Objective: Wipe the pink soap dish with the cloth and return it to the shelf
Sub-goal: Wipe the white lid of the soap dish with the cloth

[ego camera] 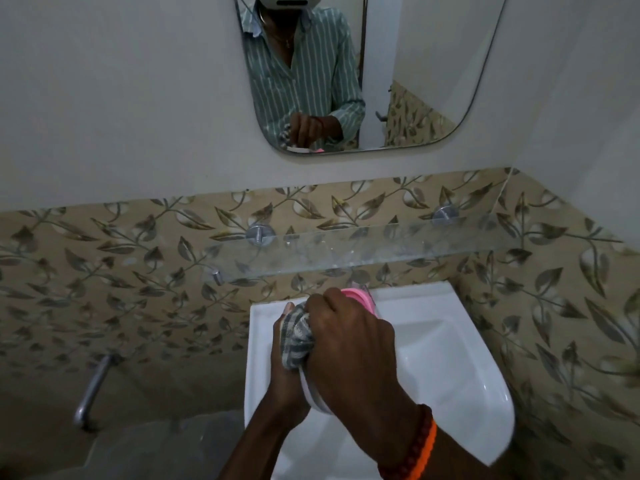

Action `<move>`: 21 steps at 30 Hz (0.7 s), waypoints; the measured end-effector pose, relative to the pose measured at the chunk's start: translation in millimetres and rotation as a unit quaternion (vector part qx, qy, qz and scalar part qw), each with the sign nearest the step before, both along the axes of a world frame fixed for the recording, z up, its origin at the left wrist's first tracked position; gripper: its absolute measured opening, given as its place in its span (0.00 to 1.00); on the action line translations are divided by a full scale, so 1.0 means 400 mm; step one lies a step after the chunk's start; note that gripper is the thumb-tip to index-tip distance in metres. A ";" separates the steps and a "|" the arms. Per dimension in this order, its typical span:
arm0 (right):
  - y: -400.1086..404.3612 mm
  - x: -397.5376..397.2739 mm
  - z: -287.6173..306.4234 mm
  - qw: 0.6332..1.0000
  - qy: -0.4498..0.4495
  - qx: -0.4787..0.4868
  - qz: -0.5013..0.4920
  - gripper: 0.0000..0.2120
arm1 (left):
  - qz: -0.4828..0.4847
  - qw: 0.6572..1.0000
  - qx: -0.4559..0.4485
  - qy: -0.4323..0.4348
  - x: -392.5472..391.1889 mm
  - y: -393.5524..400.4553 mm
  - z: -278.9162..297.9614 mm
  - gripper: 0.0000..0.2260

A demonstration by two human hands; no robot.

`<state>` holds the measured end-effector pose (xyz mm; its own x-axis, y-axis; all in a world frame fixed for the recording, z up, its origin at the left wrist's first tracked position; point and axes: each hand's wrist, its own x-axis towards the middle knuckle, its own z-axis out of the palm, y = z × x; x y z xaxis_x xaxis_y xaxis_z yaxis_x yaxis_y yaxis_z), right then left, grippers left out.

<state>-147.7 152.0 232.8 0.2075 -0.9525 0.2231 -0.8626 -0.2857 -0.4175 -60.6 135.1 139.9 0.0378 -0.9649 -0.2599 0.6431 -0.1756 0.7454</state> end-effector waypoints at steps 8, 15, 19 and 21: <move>0.015 -0.083 0.012 1.000 -0.005 -0.016 0.018 0.20 | -0.110 0.959 -0.049 -0.258 0.069 0.002 0.058 0.21; 0.009 -0.156 0.050 0.983 -0.060 -0.067 0.162 0.17 | -0.205 0.907 -0.132 -0.344 0.078 0.025 0.096 0.22; 0.006 -0.208 0.066 0.978 -0.096 -0.160 0.096 0.21 | -0.241 0.875 -0.147 -0.392 0.090 0.027 0.107 0.31; 0.008 -0.202 0.052 0.976 -0.116 -0.138 0.123 0.25 | -0.269 0.862 -0.150 -0.402 0.092 0.027 0.119 0.34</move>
<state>-228.6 155.3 253.5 0.3366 -0.7765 0.5327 -0.6450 -0.6023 -0.4703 -23.8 146.0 187.6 -0.3849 -0.9181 -0.0949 -0.2165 -0.0101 0.9762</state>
